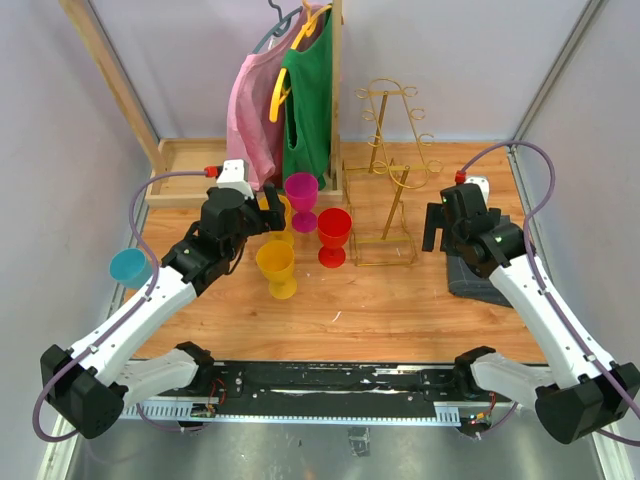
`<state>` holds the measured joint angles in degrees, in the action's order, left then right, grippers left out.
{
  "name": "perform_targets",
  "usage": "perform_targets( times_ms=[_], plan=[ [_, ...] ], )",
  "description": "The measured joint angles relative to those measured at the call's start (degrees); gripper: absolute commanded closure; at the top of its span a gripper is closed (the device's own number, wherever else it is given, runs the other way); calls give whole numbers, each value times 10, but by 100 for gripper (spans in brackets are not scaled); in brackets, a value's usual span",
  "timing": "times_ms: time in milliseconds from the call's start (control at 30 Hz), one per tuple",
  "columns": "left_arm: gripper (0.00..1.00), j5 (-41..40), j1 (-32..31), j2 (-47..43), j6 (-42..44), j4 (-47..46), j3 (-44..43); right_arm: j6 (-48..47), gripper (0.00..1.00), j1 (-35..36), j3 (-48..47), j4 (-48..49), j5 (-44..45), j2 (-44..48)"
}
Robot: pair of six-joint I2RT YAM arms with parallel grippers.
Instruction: Place the wine glass upside down on the wine glass rack
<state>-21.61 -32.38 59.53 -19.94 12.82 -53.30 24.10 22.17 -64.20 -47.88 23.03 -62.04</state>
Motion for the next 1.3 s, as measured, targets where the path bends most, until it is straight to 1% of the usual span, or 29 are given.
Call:
perform_targets(
  times_ms=[267,567,700,833,967,1067,1200,1300],
  plan=[
    [1,3,0,0,-11,8,0,1,2,0,0,0,-1,8],
    [1,3,0,0,-15,30,0,1,2,0,24,16,-1,50],
    [6,10,0,1,-13,44,-6,1,2,0,38,16,-6,56],
    [12,33,0,17,-4,66,-41,1,2,0,43,19,-16,63],
    [22,56,0,69,6,76,-90,1,2,0,59,27,-20,83],
    [33,82,0,121,7,92,-121,0,2,0,74,30,-20,98],
    [35,118,-1,187,6,113,-150,0,2,0,90,30,-19,113],
    [35,132,-5,211,6,126,-161,0,2,0,98,31,-19,121]
  ],
)
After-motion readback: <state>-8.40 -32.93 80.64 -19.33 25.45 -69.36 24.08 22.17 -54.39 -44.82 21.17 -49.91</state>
